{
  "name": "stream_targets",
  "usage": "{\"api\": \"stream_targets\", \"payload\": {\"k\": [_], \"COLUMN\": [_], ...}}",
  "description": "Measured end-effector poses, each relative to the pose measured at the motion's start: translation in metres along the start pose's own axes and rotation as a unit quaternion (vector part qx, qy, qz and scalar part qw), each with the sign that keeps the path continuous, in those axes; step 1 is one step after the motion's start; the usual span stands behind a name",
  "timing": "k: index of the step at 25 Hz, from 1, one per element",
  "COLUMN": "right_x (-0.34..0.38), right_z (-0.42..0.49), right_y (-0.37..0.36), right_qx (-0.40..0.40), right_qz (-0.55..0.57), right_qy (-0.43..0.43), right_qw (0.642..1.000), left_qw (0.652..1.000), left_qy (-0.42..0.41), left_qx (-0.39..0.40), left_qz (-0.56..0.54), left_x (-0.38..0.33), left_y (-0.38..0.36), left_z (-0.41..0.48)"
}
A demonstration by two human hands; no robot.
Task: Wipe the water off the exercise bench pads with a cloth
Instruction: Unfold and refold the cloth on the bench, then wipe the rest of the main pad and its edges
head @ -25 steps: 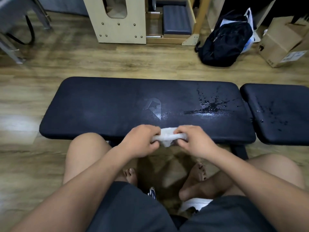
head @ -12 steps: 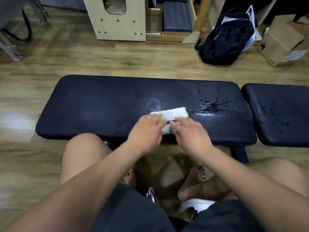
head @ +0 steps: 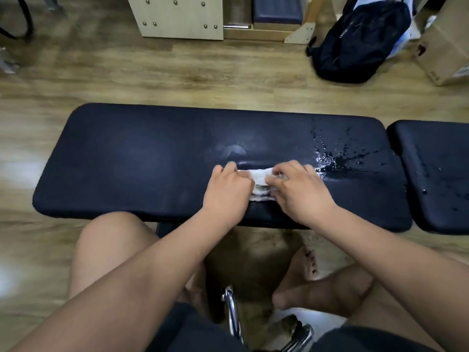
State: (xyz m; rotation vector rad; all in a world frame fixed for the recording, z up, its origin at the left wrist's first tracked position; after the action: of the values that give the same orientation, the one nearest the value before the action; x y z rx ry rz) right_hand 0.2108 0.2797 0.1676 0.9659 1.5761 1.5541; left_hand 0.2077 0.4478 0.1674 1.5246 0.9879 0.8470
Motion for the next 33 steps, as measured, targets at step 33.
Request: {"api": "stream_targets", "payload": {"k": [33], "right_x": [0.073], "right_z": [-0.063], "right_y": [0.0], "right_qx": [0.094], "right_qz": [-0.012], "right_qy": [0.113], "right_qw": [0.989], "left_qw": [0.997], "left_qy": [-0.063], "left_qx": [-0.008], "left_qz": [-0.04], "left_x": [0.003], "left_y": [-0.023], "left_z": [-0.105]}}
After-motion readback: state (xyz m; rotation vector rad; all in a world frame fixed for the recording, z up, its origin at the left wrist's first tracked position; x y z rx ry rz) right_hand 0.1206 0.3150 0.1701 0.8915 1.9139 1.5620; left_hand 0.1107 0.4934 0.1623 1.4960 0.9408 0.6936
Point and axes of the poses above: each hand's wrist, its own z-axis towards the middle knuckle, its own y-axis out of the back of the hand, x = y × z, the point moved 2 cm from there along z, towards the middle knuckle, and after that the axes turned 6 degrees about x, right-handed, at the moved point
